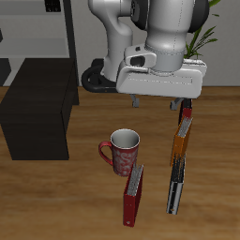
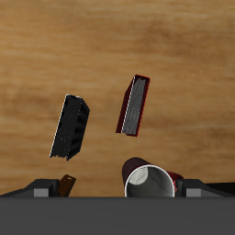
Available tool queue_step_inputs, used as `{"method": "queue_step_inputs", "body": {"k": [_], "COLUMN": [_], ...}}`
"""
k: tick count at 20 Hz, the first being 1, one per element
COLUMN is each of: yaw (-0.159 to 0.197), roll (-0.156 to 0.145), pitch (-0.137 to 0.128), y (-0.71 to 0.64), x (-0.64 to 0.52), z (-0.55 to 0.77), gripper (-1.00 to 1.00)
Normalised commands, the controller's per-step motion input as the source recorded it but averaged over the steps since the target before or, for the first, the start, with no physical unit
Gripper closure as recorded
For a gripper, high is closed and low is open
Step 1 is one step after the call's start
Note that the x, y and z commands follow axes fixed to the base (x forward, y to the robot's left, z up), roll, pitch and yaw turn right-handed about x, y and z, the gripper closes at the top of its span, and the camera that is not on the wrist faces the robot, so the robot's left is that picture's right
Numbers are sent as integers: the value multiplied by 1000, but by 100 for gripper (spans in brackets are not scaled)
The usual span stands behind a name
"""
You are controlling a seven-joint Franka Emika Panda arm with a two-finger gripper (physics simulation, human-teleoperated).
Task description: Place the right red book upright on top of the shelf
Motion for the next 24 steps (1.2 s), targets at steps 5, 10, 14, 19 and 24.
{"method": "queue_step_inputs", "body": {"k": [5,10,14,19,24], "yaw": [-14,11,-4,-12,-8], "roll": [-4,8,-12,-19,-5], "pitch": [5,-6,-17,-3,8], "y": [22,40,-137,-198,-187], "x": [193,115,188,192,192], "z": [-52,-43,-90,-105,-187], "gripper": [-100,-100,-100,-100,-100]}}
